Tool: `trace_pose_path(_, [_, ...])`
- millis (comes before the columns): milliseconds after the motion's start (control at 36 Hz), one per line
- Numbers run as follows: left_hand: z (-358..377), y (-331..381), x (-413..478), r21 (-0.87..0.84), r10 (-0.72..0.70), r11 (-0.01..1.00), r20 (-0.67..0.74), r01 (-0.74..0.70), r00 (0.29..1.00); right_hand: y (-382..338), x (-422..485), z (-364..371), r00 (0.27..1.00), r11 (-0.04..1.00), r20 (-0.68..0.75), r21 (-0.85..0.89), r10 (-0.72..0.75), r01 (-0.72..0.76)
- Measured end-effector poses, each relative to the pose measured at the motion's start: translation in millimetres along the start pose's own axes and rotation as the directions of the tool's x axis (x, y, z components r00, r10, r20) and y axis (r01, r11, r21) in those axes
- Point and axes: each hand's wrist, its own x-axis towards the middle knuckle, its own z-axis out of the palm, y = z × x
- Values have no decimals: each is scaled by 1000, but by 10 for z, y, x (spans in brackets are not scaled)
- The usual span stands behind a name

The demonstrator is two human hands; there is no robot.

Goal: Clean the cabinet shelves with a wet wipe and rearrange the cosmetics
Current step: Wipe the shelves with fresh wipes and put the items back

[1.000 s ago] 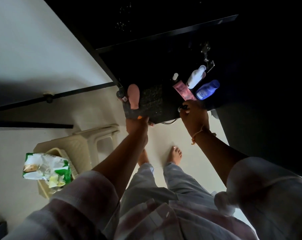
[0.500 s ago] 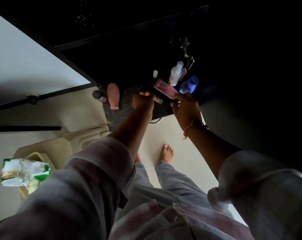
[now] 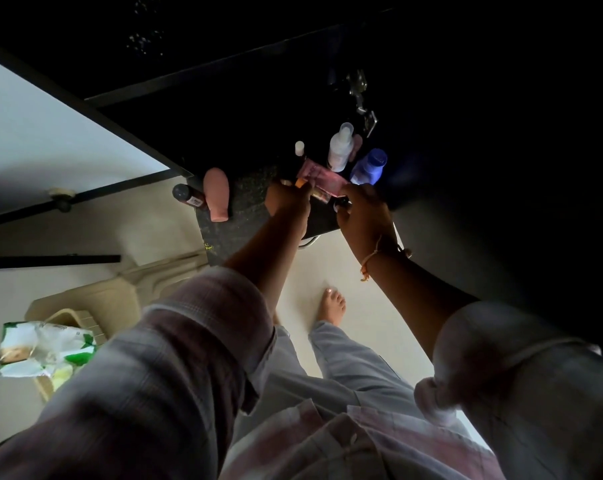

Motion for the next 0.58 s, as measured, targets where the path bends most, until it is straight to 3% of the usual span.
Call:
trace_pose_path(250, [-120,-30,-79,121,65,990,33,-68,997,-35,-92,0,1000,998,-17,-61,9,-10])
trace_pose_path(389, [-272,-39,-240,236,196,951,41,-200,980,-74,-269,-21,997,997,-83,-73,10,-16])
trace_pose_path(583, [-741,-121,-449,395,354,851,57,-346,934,-337,-490,58,972,989,-182,-57,-147,139])
